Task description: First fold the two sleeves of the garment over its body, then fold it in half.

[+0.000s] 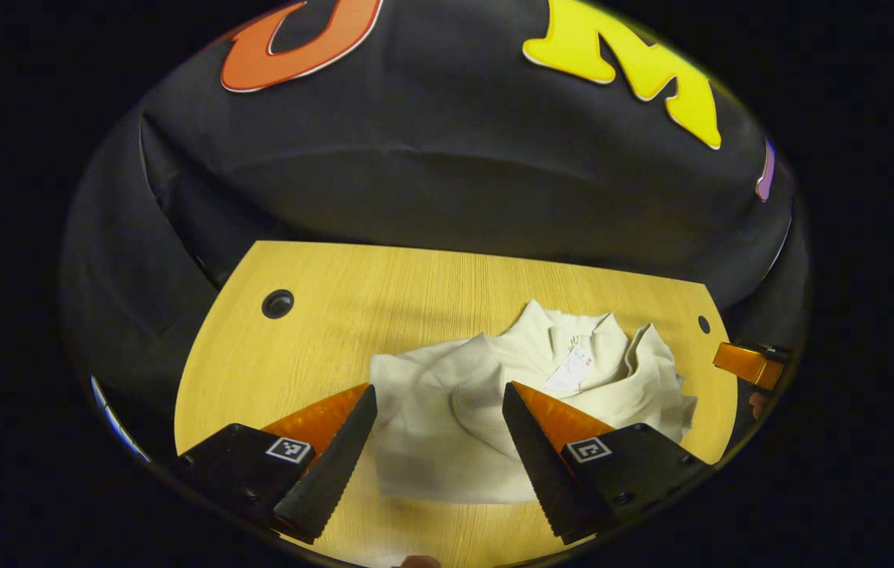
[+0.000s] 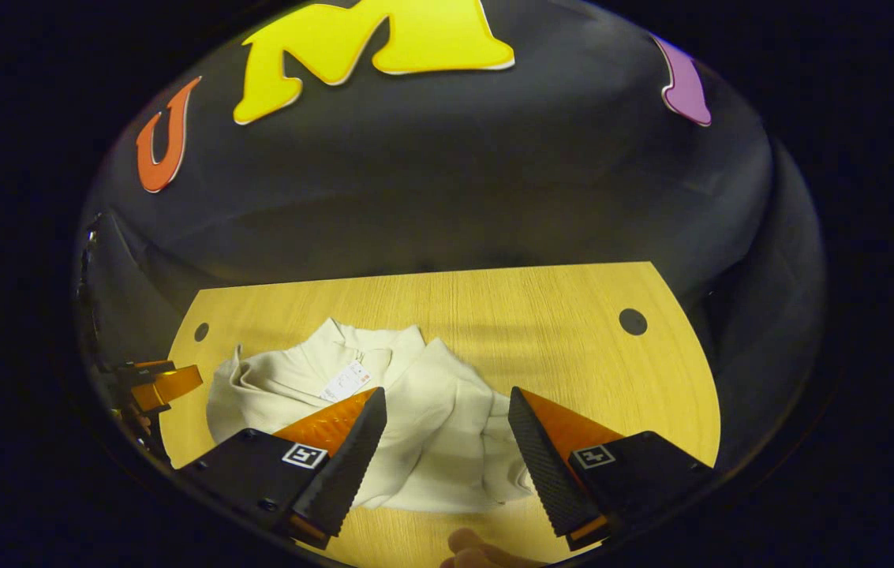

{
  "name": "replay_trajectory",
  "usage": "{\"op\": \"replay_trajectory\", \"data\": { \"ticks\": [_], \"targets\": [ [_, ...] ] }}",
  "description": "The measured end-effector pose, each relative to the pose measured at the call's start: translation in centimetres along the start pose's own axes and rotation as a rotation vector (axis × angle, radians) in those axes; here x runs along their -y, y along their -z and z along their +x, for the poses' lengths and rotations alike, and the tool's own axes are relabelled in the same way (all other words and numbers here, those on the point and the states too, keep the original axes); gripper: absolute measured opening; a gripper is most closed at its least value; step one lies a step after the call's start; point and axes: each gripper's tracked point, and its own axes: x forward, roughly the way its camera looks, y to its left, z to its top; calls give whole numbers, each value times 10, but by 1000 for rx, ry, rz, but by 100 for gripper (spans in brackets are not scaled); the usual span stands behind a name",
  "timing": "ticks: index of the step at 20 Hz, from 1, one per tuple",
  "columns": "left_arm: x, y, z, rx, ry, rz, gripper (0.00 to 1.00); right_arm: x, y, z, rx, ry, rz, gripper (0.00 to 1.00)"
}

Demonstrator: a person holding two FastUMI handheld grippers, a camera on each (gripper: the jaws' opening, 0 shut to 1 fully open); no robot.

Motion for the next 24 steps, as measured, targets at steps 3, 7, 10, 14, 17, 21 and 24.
{"op": "replay_trajectory", "data": {
  "ticks": [3,7,10,14,17,21,24],
  "targets": [
    [3,-9,-43,121,-26,20,100,1,-21,-58,118,21,-50,97],
    [9,-35,-120,308,-11,24,100,-1,-38,-140,306,37,-111,94],
    [13,-42,-179,444,-25,34,100,-9,-36,-199,416,40,-132,96],
    [25,-28,-250,559,-1,15,100,-16,-19,-252,503,23,-146,97],
    [33,-12,-286,609,4,17,100,-26,11,-287,552,-12,-132,98],
    [47,7,-303,644,23,30,100,-44,27,-304,597,-35,-164,98],
    [54,19,-298,612,47,21,100,-59,27,-306,601,-54,-180,97]
  ]
}}
